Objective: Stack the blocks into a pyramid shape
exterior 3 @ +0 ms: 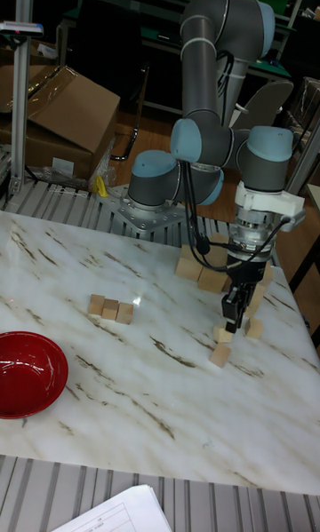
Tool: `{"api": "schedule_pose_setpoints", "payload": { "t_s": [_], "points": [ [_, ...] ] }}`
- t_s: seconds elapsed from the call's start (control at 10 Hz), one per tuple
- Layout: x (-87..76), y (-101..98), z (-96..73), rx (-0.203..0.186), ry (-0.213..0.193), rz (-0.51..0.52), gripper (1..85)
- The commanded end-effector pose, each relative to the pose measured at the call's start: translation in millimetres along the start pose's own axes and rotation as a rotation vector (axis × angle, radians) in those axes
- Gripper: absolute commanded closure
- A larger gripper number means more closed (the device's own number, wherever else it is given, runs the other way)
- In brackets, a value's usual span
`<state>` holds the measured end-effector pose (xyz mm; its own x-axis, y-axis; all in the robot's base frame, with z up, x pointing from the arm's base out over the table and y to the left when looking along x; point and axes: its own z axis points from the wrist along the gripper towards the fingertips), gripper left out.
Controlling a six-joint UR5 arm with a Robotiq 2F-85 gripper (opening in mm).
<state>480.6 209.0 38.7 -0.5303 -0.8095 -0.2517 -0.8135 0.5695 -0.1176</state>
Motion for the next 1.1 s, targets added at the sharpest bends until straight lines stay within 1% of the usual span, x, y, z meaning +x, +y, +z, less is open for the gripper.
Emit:
{"api": "schedule_pose_setpoints", "payload": {
  "t_s": [0.0,0.2,0.3,0.4,0.5,0.6,0.7,0.9,1.0],
  "points": [
    [2.8,0.7,-6.3,-0.008,-0.002,0.003,59.0],
    [2.9,2.6,-10.4,-0.019,-0.009,0.002,58.7],
    [7.3,-1.6,-10.3,-0.008,0.007,-0.014,59.0],
    [4.5,-3.9,-9.5,-0.008,0.010,-0.016,59.0],
    [-1.9,-7.2,-10.3,-0.007,0.008,-0.016,59.0],
    [-7.0,-15.1,-11.1,0.006,0.016,-0.031,59.0],
    [-12.8,-22.7,-8.8,0.013,0.021,-0.049,59.3],
    [-22.1,-33.7,3.2,0.028,0.004,-0.038,59.0],
    [-24.2,-38.1,9.7,0.032,0.002,-0.044,59.0]
  ]
}}
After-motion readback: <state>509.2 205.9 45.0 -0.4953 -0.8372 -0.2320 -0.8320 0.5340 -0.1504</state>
